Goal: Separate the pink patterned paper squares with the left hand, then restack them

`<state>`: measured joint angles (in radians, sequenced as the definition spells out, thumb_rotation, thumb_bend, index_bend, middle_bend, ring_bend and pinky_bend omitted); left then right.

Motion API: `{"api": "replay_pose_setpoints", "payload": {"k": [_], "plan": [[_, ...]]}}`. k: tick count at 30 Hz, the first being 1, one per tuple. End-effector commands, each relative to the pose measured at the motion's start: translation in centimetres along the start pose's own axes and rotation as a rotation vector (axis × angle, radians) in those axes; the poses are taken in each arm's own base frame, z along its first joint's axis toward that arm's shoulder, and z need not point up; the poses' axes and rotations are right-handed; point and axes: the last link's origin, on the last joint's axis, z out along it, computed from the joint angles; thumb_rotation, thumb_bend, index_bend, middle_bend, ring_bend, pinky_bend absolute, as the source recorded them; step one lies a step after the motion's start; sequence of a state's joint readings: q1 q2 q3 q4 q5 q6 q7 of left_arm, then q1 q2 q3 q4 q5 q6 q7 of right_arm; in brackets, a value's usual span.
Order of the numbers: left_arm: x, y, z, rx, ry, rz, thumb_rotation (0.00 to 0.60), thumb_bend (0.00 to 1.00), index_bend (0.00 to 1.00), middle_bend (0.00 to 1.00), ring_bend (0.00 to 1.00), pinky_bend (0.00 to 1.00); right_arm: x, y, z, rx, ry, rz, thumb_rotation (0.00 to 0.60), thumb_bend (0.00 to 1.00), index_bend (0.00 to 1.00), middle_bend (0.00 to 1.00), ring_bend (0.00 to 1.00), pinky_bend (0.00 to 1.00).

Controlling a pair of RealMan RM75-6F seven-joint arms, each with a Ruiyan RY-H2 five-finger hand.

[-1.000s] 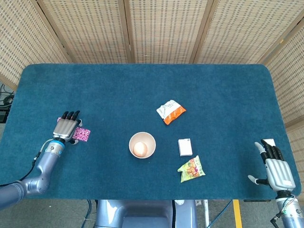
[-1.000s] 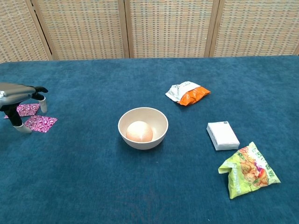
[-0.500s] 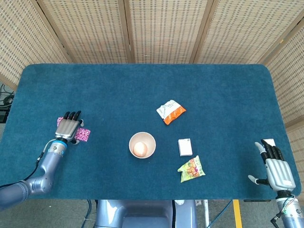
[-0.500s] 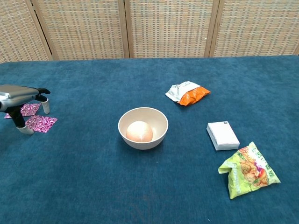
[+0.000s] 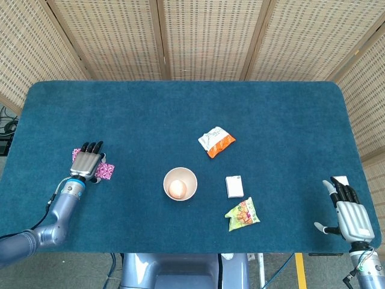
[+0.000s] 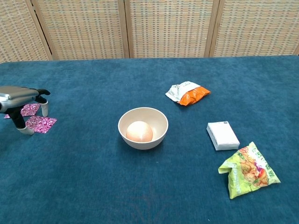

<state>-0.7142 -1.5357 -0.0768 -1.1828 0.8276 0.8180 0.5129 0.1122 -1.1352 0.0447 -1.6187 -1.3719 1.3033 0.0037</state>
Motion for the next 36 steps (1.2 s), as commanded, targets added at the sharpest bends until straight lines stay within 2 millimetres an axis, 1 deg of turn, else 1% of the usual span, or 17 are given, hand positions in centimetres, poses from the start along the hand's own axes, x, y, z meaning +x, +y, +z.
{"api": "replay_pose_setpoints", "payload": {"k": [1, 17, 28, 36], "plan": [[-0.01, -0.06, -0.02, 0.001, 0.0, 0.001, 0.6, 0.21, 0.39, 0.0, 0.0, 0.0, -0.02, -0.02, 0.01, 0.0, -0.001, 0.0, 0.6, 0.1, 0.0, 0.0, 0.0, 0.0], [-0.36, -0.05, -0.1, 0.005, -0.007, 0.0, 0.6, 0.22, 0.42, 0.0, 0.0, 0.0, -0.02, -0.02, -0.01, 0.0, -0.002, 0.0, 0.6, 0.1, 0.0, 0.0, 0.0, 0.0], [0.19, -0.12, -0.24, 0.006, 0.003, -0.015, 0.6, 0.22, 0.43, 0.0, 0.0, 0.0, 0.07, 0.0, -0.05, 0.002, 0.002, 0.004, 0.6, 0.1, 0.0, 0.0, 0.0, 0.0], [0.18, -0.24, -0.3, 0.014, 0.002, -0.015, 0.6, 0.22, 0.43, 0.0, 0.0, 0.0, 0.06, -0.04, -0.09, 0.003, 0.001, 0.004, 0.6, 0.1, 0.0, 0.0, 0.0, 0.0]]}}
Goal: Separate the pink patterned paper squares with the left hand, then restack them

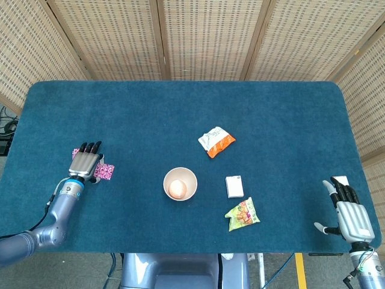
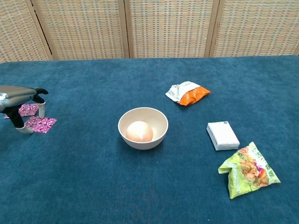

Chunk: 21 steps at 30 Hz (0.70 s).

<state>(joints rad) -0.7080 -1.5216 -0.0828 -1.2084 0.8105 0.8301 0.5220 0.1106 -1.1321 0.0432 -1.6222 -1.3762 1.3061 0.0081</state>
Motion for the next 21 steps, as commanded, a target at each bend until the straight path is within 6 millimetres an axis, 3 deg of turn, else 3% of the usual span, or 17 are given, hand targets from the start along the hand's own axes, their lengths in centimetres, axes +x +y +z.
{"api": "replay_pose_setpoints", "payload": {"k": [1, 12, 21], "plan": [[0.02, 0.02, 0.04, 0.002, 0.003, -0.001, 0.6, 0.22, 0.43, 0.0, 0.0, 0.0, 0.0, 0.0, 0.02, 0.0, 0.0, 0.0, 0.6, 0.1, 0.0, 0.0, 0.0, 0.0], [0.54, -0.03, 0.13, 0.01, 0.026, -0.003, 0.6, 0.21, 0.41, 0.0, 0.0, 0.0, 0.0, -0.02, 0.03, 0.0, 0.0, 0.001, 0.6, 0.1, 0.0, 0.0, 0.0, 0.0], [0.52, 0.13, 0.22, 0.018, 0.007, 0.001, 0.6, 0.21, 0.34, 0.0, 0.0, 0.0, 0.01, 0.01, -0.01, 0.001, -0.001, 0.0, 0.6, 0.1, 0.0, 0.0, 0.0, 0.0]]}}
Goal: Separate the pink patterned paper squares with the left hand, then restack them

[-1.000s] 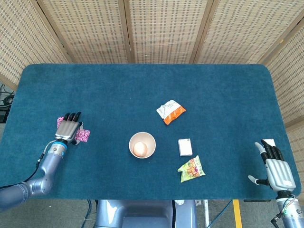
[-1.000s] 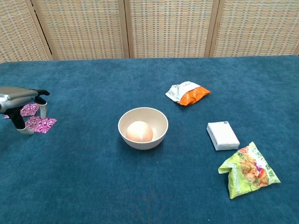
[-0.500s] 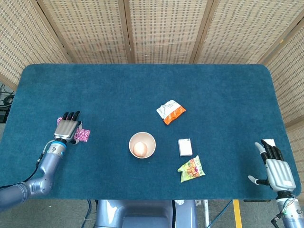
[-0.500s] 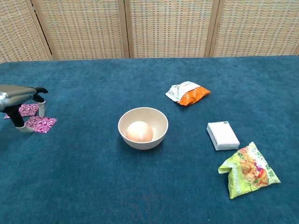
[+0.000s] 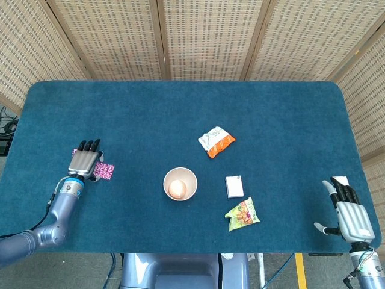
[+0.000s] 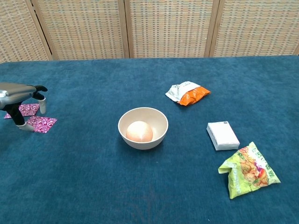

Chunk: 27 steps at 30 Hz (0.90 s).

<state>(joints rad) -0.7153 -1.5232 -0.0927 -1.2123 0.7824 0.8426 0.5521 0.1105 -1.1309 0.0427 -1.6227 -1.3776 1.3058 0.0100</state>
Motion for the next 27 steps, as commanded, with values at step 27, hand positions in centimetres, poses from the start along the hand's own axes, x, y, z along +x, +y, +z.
{"api": "replay_pose_setpoints", "payload": {"k": [27], "plan": [[0.13, 0.25, 0.12, 0.022, -0.051, 0.004, 0.6, 0.2, 0.33, 0.0, 0.0, 0.0, -0.07, -0.04, 0.0, -0.003, -0.006, 0.0, 0.6, 0.1, 0.0, 0.0, 0.0, 0.0]]}}
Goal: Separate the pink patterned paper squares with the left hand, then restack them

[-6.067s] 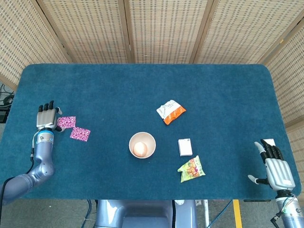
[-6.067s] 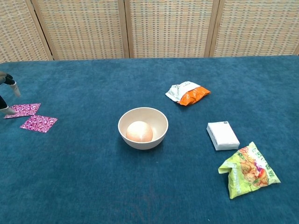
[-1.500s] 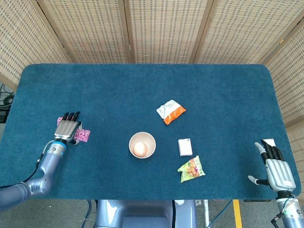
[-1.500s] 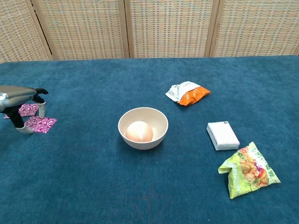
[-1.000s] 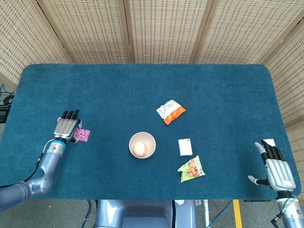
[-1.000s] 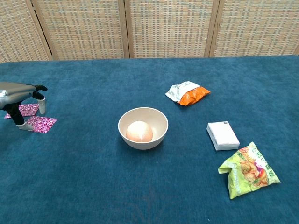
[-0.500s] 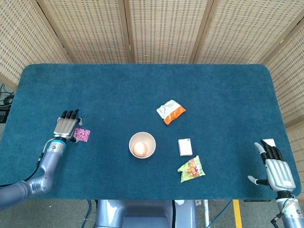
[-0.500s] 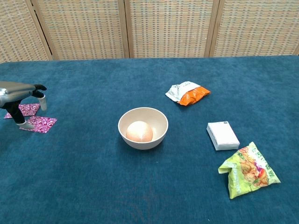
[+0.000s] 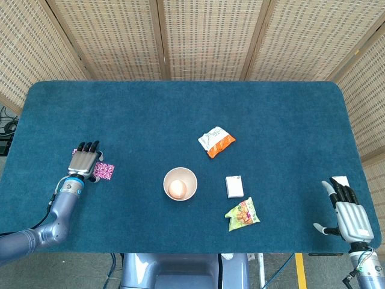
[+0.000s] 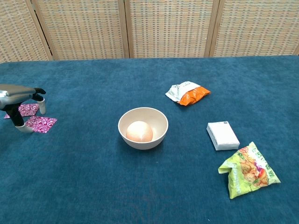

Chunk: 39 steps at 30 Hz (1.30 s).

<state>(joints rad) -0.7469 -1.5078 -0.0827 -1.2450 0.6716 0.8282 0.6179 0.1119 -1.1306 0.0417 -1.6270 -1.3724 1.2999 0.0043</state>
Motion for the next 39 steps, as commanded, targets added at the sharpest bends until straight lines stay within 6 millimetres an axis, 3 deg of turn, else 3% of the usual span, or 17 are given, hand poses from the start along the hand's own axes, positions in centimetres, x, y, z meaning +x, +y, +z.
{"api": "replay_pose_setpoints", "payload": {"k": [1, 39], "plan": [[-0.08, 0.18, 0.06, -0.003, -0.004, 0.002, 0.6, 0.2, 0.33, 0.0, 0.0, 0.0, 0.04, 0.02, 0.0, -0.001, 0.001, 0.001, 0.6, 0.1, 0.0, 0.0, 0.0, 0.0], [-0.61, 0.31, 0.14, 0.008, -0.009, 0.017, 0.6, 0.21, 0.36, 0.0, 0.0, 0.0, 0.09, 0.07, -0.06, 0.0, 0.001, 0.004, 0.6, 0.1, 0.0, 0.0, 0.0, 0.0]]}}
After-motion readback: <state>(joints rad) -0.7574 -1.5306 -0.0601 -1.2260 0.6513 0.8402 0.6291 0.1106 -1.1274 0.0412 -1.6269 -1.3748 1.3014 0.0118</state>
